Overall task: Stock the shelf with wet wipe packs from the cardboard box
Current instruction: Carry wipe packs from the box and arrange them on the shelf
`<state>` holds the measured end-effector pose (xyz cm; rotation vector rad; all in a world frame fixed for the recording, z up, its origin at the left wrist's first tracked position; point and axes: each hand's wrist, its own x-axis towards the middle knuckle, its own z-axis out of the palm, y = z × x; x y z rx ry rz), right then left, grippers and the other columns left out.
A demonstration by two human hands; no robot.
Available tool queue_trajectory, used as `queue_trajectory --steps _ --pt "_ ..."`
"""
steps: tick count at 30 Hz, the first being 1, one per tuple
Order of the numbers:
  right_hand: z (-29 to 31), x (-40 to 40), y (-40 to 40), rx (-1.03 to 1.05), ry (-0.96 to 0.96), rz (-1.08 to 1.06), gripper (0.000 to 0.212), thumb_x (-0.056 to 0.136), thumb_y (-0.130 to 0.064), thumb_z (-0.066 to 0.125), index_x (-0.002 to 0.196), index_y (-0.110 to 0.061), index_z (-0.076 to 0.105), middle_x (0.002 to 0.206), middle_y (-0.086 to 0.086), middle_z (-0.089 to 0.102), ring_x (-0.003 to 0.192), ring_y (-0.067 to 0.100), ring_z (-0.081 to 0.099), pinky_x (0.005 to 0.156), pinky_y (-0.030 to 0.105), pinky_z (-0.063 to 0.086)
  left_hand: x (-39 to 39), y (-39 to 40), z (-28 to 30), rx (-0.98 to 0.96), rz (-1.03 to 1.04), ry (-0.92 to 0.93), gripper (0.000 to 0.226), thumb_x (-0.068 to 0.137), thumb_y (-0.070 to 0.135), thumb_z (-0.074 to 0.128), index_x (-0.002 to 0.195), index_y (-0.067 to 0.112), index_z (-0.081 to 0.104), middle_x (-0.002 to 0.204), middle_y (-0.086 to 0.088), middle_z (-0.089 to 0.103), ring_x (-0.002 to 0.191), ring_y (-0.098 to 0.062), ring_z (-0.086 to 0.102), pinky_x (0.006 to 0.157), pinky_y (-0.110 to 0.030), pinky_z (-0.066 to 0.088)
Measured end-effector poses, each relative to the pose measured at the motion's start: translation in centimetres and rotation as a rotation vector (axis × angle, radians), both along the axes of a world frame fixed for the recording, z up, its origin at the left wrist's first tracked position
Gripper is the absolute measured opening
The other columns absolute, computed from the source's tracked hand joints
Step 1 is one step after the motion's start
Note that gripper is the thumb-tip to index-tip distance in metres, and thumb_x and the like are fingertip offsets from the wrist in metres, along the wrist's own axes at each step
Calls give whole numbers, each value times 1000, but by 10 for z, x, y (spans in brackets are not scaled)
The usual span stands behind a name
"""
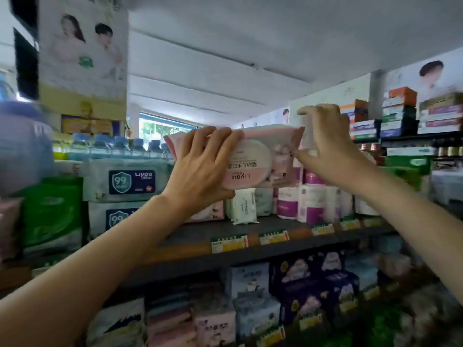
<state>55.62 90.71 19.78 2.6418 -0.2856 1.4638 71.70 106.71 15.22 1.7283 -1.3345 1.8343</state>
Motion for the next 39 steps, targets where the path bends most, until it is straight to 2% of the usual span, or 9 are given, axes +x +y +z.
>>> queue_trajectory --steps 3,8,13,16,19,23,27,34,39 --pt "-7 25 20 106 -298 140 81 76 -31 74 140 -11 28 143 14 26 132 26 26 102 24 22 16 10 25 -109 92 39 83 55 52 47 125 9 42 117 -15 58 104 -26 34 88 -36 25" --pt "-5 88 44 1561 70 1293 71 60 -39 71 122 -12 50 134 14 47 120 30 51 101 41 44 42 8 63 -147 282 -212 78 58 42 70 124 9 45 114 -13 61 104 -27 37 87 -37 28" --pt "27 151 33 1959 -82 1635 54 73 -41 72 117 -13 57 92 8 67 78 23 65 64 30 53 66 -20 61 -37 338 -591 41 84 12 53 125 15 50 118 -9 66 106 -26 45 89 -36 35" --pt "31 174 13 1724 -204 1486 44 75 -32 70 112 -10 59 98 7 67 83 21 64 66 29 54 66 -30 36 97 190 -291 57 73 24 53 128 16 42 124 -10 60 112 -23 42 95 -34 32" --pt "25 189 -6 1077 -391 996 40 66 -21 80 97 -6 58 89 5 65 75 14 61 63 22 50 82 -10 19 104 171 -27 53 75 30 52 124 14 40 116 -8 59 107 -17 42 96 -34 29" --pt "-13 211 -23 160 -116 484 91 53 -43 85 124 -8 40 115 7 45 104 21 43 89 36 40 116 15 11 60 356 74 39 75 26 46 111 13 43 108 -7 52 100 -21 40 89 -33 29" --pt "-58 243 -27 -88 239 344 102 58 -61 74 133 -10 27 128 5 35 117 24 36 100 42 31 124 11 0 155 435 72 34 72 27 43 104 15 45 104 -5 57 97 -20 45 90 -33 33" --pt "-111 287 -21 -373 323 272 110 13 -63 72 104 -9 43 92 6 61 75 25 60 58 36 49 140 3 -33 513 656 263 47 75 48 44 107 19 61 110 1 64 100 -18 63 98 -37 28" --pt "-99 287 -33 -499 571 357 120 58 -65 71 146 -14 8 143 8 25 129 30 27 104 49 28 151 1 -45 599 714 221 69 66 68 39 106 18 64 104 2 68 95 -17 67 101 -44 26"
